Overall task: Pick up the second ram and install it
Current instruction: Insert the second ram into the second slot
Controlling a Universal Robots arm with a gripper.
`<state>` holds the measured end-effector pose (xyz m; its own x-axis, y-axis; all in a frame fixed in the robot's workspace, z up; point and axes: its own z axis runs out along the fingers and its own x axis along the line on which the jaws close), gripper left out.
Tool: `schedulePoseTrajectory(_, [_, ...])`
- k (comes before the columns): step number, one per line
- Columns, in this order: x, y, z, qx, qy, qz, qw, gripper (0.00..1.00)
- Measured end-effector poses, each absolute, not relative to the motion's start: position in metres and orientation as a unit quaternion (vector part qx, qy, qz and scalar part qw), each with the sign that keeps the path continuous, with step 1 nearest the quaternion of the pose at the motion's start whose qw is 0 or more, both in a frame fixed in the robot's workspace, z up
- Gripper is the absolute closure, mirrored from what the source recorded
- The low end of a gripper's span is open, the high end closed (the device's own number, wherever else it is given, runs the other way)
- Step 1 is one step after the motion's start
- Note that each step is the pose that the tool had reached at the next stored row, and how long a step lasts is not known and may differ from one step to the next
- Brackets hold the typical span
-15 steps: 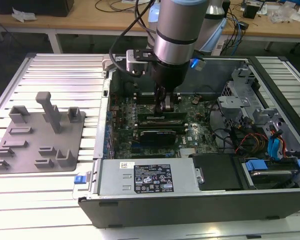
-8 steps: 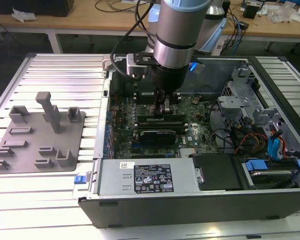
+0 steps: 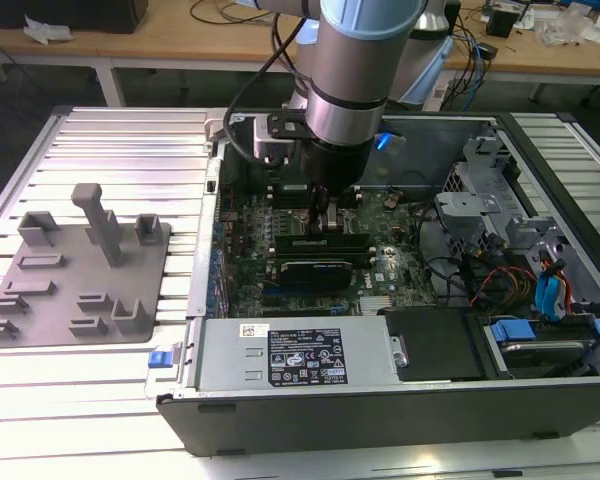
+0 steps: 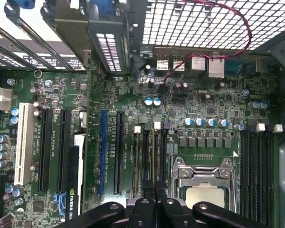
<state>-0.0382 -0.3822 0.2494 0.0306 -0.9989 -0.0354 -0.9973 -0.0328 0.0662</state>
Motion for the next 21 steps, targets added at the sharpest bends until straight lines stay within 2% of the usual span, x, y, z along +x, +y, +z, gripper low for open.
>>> schedulePoseTrajectory(21, [-0.0356, -0.3782, 0.24, 0.706, -0.707, -0.036, 0.011, 0.91])
